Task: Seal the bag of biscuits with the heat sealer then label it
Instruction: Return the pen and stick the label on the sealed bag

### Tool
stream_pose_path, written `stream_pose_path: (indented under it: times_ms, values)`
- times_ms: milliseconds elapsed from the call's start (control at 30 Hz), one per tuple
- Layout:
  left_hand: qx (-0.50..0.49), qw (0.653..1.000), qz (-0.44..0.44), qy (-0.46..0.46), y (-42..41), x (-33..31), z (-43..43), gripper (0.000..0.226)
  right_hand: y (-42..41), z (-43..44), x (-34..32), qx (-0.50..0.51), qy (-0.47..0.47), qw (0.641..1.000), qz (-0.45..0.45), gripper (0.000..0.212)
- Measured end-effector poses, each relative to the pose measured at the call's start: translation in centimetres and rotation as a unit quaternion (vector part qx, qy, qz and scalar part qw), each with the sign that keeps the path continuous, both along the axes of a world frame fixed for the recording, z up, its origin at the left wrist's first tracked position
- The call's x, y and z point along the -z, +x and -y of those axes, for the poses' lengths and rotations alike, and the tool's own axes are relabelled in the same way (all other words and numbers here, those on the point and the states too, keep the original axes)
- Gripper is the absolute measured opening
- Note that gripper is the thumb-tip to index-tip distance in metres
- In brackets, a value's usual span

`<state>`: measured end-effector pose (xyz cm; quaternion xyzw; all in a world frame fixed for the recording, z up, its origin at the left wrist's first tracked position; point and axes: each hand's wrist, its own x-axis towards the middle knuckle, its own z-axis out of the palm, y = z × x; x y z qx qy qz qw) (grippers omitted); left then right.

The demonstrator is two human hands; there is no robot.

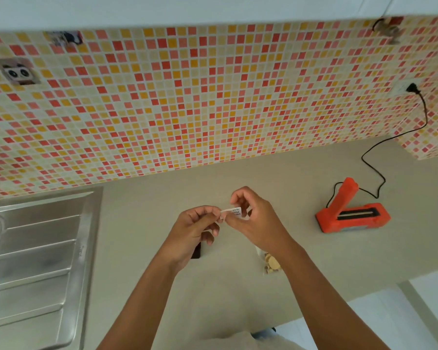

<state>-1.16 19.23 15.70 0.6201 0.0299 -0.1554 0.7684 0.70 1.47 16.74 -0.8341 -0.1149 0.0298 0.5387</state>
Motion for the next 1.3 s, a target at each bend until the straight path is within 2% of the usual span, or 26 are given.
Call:
stream_pose_path:
  times_ms: [100, 267, 467, 700, 1167, 1300]
  values:
    - [-0.037, 0.999, 0.007, 0.006, 0.3, -0.2, 0.0, 0.015, 0.0, -0.5, 0.0, 0.063, -0.029, 0.995, 0.066, 0.026]
    - [-0.072, 0.996, 0.032, 0.032, 0.4, -0.3, 0.2, 0.016, -0.3, -1.0, 0.2, 0.039, -0.007, 0.996, 0.085, 0.009]
    - [-0.068, 0.993, 0.043, 0.084, 0.3, 0.2, -0.1, 0.017, -0.5, -1.5, 0.5, 0.041, 0.014, 0.998, 0.035, 0.010]
    - [-0.077, 0.993, 0.030, 0.088, -0.2, 0.9, 0.0, 0.016, -0.6, -1.4, 0.9, 0.049, 0.055, 0.997, -0.005, 0.005]
    - [-0.111, 0.983, -0.053, 0.135, -0.7, 5.2, 1.7, 0.020, -1.5, 3.0, 2.3, 0.176, 0.118, 0.975, -0.066, 0.006]
    - [-0.108, 0.981, -0.074, 0.144, -0.8, 7.9, 2.9, 0.017, -1.8, 4.4, 2.8, 0.189, 0.110, 0.972, -0.090, 0.007]
